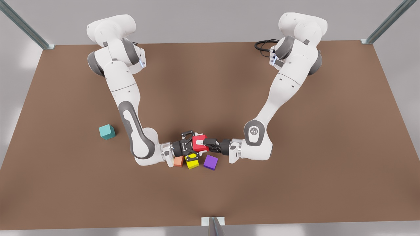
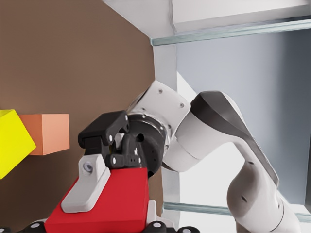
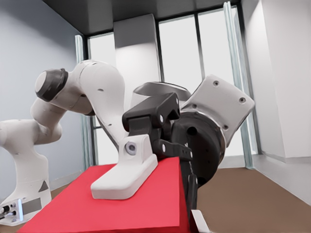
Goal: Pick up red wooden cube and pass to hand red wooden cube and place in blue wooden cube
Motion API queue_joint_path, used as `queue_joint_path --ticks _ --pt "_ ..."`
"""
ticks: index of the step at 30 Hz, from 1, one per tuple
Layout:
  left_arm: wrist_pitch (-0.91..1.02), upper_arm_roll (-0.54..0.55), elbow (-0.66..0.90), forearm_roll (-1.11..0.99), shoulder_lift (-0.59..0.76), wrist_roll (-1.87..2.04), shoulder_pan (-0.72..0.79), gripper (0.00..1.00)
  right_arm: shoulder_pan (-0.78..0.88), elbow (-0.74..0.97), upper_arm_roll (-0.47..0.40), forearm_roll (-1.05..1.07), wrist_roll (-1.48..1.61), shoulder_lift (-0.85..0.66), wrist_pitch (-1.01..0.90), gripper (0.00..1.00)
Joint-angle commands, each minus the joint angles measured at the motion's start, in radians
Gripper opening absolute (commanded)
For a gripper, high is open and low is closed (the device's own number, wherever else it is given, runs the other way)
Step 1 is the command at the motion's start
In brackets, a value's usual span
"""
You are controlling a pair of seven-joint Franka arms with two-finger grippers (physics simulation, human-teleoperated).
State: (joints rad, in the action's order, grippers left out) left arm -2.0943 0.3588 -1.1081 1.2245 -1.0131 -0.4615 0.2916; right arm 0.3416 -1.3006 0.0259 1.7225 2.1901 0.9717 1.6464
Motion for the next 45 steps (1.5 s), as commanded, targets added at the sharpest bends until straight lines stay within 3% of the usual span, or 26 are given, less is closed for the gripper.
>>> queue_joint_path --ticks 1,3,4,8,10,11,12,13,14,15,16,18,19,20,21,26,31,45 --pt "-0.003 0.0 0.001 0.009 0.001 -0.026 0.0 0.61 0.001 0.001 0.002 0.003 0.008 -0.002 0.006 0.61" --pt "-0.003 0.0 0.001 0.009 0.001 -0.026 0.0 0.61 -0.003 0.001 0.002 0.003 0.01 -0.002 0.004 0.6" --pt "-0.003 0.0 0.001 0.009 0.002 -0.026 0.0 1.0 -0.004 0.001 0.002 0.003 0.01 -0.004 0.004 0.6" --pt "0.049 -0.001 -0.007 -0.052 0.025 0.009 -0.058 1.0 -0.007 0.0 0.002 0.003 0.01 -0.005 0.003 0.6" --pt "0.314 -0.001 -0.009 -0.258 0.07 0.124 -0.245 1.0 -0.024 0.0 0.0 0.0 0.008 -0.011 0.003 0.6" --pt "0.566 0.0 0.011 -0.419 0.099 0.124 -0.426 1.0 -0.053 -0.002 -0.004 -0.015 -0.001 -0.016 -0.002 0.6" --pt "0.646 0.002 0.02 -0.559 0.155 0.127 -0.503 1.0 -0.081 0.004 -0.024 -0.062 -0.009 -0.03 -0.008 0.6" --pt "0.68 0.009 0.016 -0.898 0.275 0.228 -0.484 1.0 -0.101 0.047 -0.125 -0.272 -0.102 -0.059 -0.014 0.61" --pt "0.856 0.029 0.013 -1.366 0.33 0.577 -0.298 1.0 -0.157 0.069 -0.158 -0.487 -0.18 -0.064 -0.056 0.61" --pt "1.02 0.032 0.014 -1.563 0.33 0.713 -0.185 1.0 -0.183 0.069 -0.164 -0.636 -0.188 -0.074 -0.056 0.61" --pt "1.145 0.028 0.019 -1.542 0.37 0.718 -0.178 1.0 -0.182 0.069 -0.25 -0.816 -0.191 -0.11 -0.053 0.61" --pt "1.143 0.057 0.017 -1.378 0.424 0.716 -0.316 1.0 -0.133 0.081 -0.44 -0.945 -0.194 -0.125 -0.045 0.61" --pt "1.035 -0.001 -0.121 -1.36 0.543 0.713 -0.309 1.0 -0.062 0.075 -0.576 -0.959 -0.256 -0.125 -0.051 0.61" --pt "0.702 -0.196 -0.516 -1.254 0.81 0.684 -0.197 1.0 0.006 0.032 -0.711 -0.959 -0.308 -0.13 -0.045 0.61" --pt "0.66 -0.227 -0.532 -1.257 0.851 0.675 -0.181 1.0 0.138 -0.044 -0.874 -0.948 -0.329 -0.125 -0.021 0.61" --pt "0.841 -0.205 -0.386 -1.244 0.837 0.483 -0.201 1.0 0.519 -0.452 -1.216 -0.934 -0.431 -0.128 0.098 0.61" --pt "0.823 -0.205 -0.378 -1.241 0.808 0.485 -0.203 1.0 0.7 -0.71 -1.347 -0.931 -0.382 -0.128 0.234 0.62" --pt "0.815 -0.205 -0.397 -1.241 0.808 0.485 -0.207 1.0 0.752 -0.895 -1.348 -0.842 -0.247 -0.117 0.472 0.62"
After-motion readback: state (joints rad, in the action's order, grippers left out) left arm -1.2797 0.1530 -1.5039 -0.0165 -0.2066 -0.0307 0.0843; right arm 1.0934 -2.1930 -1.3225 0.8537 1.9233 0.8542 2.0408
